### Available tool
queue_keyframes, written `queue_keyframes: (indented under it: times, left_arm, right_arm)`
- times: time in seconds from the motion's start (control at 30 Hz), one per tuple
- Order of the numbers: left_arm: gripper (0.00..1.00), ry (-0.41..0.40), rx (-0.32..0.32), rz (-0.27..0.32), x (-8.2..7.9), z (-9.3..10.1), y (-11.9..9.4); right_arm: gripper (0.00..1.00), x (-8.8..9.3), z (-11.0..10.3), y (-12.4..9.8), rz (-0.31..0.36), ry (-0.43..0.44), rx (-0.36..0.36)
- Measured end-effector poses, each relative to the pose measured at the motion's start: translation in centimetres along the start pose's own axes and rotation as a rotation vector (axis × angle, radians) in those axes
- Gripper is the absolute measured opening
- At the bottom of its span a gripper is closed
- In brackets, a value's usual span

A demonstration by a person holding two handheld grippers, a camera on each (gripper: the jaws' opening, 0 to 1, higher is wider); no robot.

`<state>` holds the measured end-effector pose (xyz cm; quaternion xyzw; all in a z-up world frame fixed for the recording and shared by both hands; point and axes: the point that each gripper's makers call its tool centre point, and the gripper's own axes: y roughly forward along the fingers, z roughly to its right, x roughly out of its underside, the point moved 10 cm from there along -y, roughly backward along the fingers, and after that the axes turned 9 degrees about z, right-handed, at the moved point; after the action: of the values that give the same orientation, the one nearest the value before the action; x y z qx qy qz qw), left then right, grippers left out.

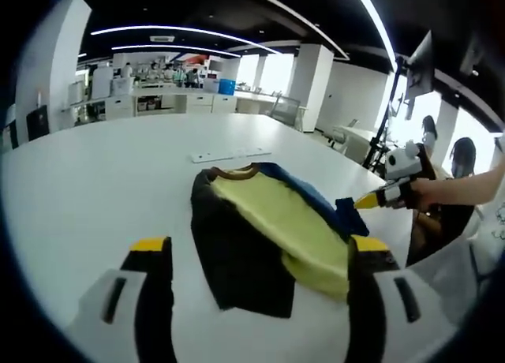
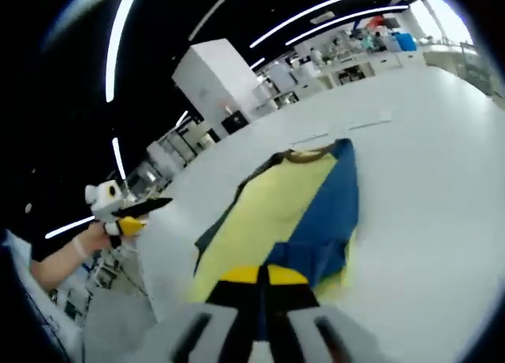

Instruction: Fold the garment on the visible template until the final outline fits inside the template.

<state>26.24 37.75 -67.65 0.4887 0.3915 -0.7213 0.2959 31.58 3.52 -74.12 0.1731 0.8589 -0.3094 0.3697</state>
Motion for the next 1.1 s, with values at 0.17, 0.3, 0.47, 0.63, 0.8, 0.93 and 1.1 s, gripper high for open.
queue_keyframes:
  times: [0.17, 0.3, 0.47, 0.63, 0.8, 0.93, 1.1]
  left_arm:
    - [0.89, -0.009, -0.007, 0.009, 0.1, 0.0, -0.2]
    - [0.89, -0.019, -0.015, 0.012, 0.4, -0.1, -0.5]
    - [0.89, -0.027, -0.019, 0.012, 0.6, -0.1, -0.5]
    - [0.89, -0.030, -0.013, 0.006, 0.7, 0.2, -0.3]
    - [0.89, -0.035, -0.001, 0.004, 0.8, 0.4, 0.2]
    - [0.89, -0.037, 0.005, 0.007, 0.8, 0.6, 0.4]
    - [0.89, -0.037, 0.005, 0.009, 0.8, 0.7, 0.5]
  right_arm:
    - [0.00, 1.2, -0.2, 1.3, -0.058, -0.034, 0.026]
    - [0.00, 1.7, 0.3, 1.6, -0.085, -0.059, 0.034]
    - [0.00, 1.1, 0.4, 1.1, -0.075, -0.137, -0.010]
    - [0.18, 0.0, 0.2, 0.2, -0.015, -0.164, -0.070]
    - [0.50, -1.3, 0.3, -0.9, 0.052, -0.241, -0.055]
    - [0.68, -1.8, 1.1, -1.4, 0.067, -0.267, -0.027]
    - [0.91, -2.2, 1.6, -1.6, 0.084, -0.306, -0.005]
